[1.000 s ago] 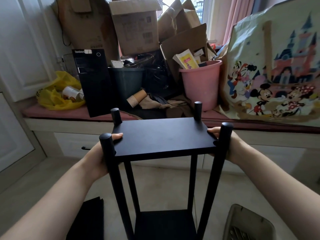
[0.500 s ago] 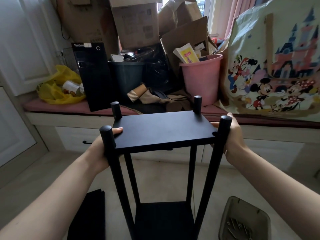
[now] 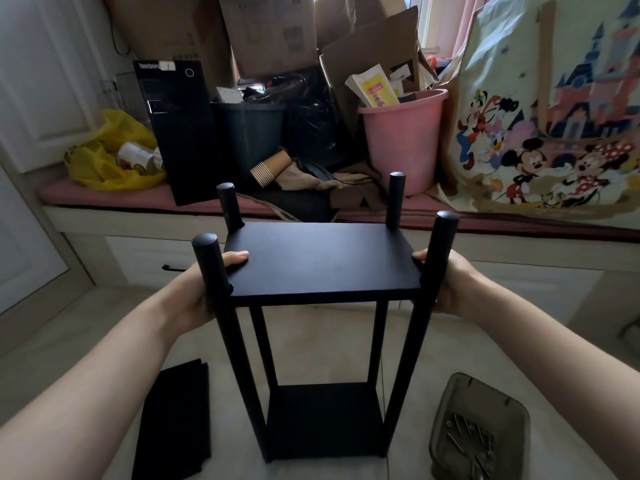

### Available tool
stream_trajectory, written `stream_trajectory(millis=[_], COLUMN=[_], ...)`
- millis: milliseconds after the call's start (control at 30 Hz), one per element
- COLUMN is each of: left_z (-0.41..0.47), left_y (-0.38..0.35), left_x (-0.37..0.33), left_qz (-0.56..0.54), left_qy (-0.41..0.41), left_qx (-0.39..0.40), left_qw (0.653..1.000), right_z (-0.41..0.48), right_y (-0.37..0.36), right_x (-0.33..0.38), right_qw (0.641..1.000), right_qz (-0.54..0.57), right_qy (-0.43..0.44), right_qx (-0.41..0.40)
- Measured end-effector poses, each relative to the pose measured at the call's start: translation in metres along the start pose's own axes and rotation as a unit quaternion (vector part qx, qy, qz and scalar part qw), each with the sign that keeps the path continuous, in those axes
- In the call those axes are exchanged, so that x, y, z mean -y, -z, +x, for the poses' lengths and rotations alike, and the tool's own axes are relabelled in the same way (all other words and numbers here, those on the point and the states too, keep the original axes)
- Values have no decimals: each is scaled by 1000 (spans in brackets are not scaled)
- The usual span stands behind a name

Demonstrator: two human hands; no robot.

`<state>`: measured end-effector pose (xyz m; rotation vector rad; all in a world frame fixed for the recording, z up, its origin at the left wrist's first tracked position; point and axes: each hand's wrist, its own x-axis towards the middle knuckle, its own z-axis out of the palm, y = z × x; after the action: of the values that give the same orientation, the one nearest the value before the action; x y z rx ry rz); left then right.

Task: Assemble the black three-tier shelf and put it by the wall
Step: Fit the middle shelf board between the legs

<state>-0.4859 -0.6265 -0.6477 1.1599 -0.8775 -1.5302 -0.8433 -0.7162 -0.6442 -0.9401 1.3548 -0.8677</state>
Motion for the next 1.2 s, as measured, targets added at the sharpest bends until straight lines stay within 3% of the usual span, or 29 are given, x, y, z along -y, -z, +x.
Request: stream_trajectory(millis=[433,733,1200], left_z=[0,2,9], left_y=[-3,4,13], left_x=[12,19,51], left_qz=[-1,-16,3], left_qy=[-6,13,37], left_qx=[-24,-31,-53], left_qw=[1000,999,998], right_z=[4,11,9], right_y=[8,5,9], right_x=[-23,-21,-35], right_qw=[1000,999,998], right_qz=[-8,45,-33], right_qy=[-8,-4,-49], right_qx=[-3,3,18])
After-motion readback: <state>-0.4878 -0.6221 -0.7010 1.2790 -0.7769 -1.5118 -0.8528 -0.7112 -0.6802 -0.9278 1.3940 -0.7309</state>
